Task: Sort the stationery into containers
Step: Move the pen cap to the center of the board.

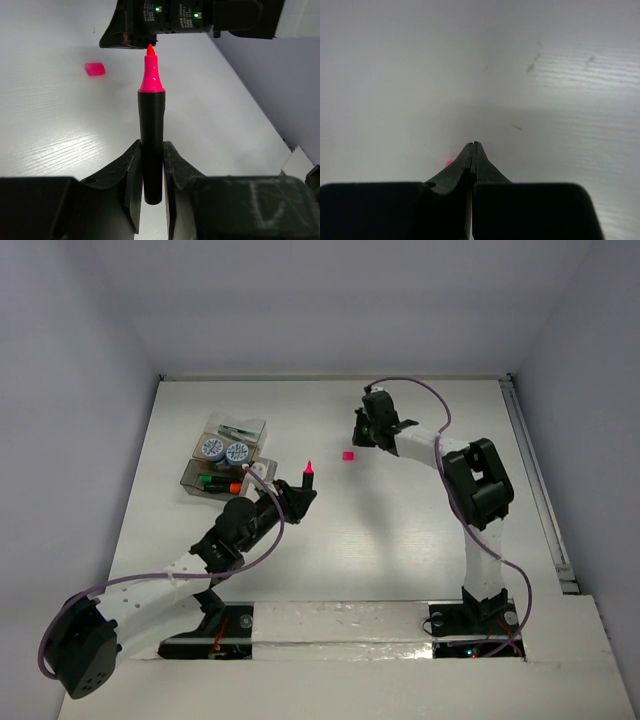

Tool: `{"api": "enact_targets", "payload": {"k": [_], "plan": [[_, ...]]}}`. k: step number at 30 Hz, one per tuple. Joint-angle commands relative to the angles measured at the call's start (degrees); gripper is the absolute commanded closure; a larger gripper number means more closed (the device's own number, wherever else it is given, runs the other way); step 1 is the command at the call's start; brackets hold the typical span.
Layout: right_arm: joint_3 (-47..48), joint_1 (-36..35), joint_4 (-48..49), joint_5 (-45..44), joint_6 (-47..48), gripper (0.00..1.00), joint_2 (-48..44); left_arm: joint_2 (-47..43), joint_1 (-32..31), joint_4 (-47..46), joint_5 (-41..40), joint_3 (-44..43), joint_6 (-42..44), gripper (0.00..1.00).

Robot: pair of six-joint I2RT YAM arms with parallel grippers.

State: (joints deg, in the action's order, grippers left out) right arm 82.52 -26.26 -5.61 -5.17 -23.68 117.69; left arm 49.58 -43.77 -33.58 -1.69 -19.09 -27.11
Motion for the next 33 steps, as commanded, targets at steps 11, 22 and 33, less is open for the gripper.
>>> {"api": "enact_targets", "payload": {"k": [11, 22, 33], "plan": [[10.1, -2.1, -2.4, 7.5, 1.4, 1.0, 9.0, -3.2, 0.8, -1.2, -1.6, 0.5, 1.4, 1.0], [3.5, -3.3, -1.5, 9.1, 3.6, 1.0, 5.1, -3.3, 0.8, -1.2, -1.2, 0.5, 1.3, 1.0], [-2.3, -3.3, -1.1, 10.2, 5.7, 1.0, -1.5, -3.2, 0.8, -1.3, -1.4, 0.5, 1.2, 1.0]]}}
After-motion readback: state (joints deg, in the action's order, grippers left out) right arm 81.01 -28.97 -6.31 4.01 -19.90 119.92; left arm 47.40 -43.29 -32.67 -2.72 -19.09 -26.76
